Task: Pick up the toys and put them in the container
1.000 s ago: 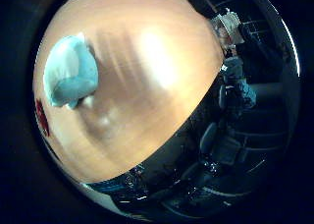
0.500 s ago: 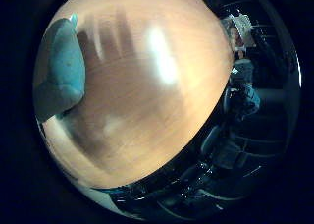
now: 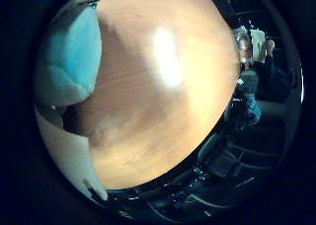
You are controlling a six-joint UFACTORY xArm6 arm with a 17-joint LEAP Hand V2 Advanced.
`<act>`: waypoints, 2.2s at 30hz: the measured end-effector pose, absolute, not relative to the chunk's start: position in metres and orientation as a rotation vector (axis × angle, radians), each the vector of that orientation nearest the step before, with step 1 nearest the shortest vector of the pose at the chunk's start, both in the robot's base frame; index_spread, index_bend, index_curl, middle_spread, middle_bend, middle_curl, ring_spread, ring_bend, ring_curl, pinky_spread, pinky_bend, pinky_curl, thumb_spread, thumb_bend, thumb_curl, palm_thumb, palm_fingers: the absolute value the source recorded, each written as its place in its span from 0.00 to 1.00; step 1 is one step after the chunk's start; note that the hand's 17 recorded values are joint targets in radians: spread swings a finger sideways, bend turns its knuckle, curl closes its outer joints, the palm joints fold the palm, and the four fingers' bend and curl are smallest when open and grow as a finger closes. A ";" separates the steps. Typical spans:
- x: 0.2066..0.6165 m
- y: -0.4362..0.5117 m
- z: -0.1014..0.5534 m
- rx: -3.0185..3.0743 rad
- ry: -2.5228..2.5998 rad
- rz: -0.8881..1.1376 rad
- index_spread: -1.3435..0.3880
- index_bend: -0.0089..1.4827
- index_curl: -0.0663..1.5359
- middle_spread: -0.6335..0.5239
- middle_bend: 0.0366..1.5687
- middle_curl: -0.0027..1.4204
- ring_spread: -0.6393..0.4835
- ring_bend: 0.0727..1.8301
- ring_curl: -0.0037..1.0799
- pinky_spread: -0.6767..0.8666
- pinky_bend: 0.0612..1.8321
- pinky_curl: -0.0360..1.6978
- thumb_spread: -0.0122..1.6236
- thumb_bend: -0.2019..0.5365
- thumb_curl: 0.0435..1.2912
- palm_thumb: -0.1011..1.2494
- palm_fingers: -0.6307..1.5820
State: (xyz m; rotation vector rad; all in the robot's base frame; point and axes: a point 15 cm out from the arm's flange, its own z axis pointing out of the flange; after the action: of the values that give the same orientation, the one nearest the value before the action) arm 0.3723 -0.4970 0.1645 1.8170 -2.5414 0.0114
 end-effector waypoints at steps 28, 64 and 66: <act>0.362 -0.176 0.518 2.268 -2.215 0.252 0.62 0.72 0.54 0.43 0.84 0.51 0.38 0.75 0.63 0.31 0.64 0.57 0.40 0.25 0.63 0.81 0.78; 0.398 0.029 0.387 2.549 -2.068 0.078 0.61 0.64 0.54 0.42 0.80 0.49 0.37 0.72 0.62 0.28 0.56 0.62 0.68 0.22 0.45 0.62 0.79; 0.397 0.028 0.384 2.549 -2.061 0.069 0.59 0.54 0.52 0.41 0.75 0.48 0.37 0.69 0.59 0.25 0.56 0.58 0.70 0.22 0.38 0.56 0.73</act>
State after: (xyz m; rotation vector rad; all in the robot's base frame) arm 0.3972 0.0279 0.3841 2.5493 -2.0613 0.0694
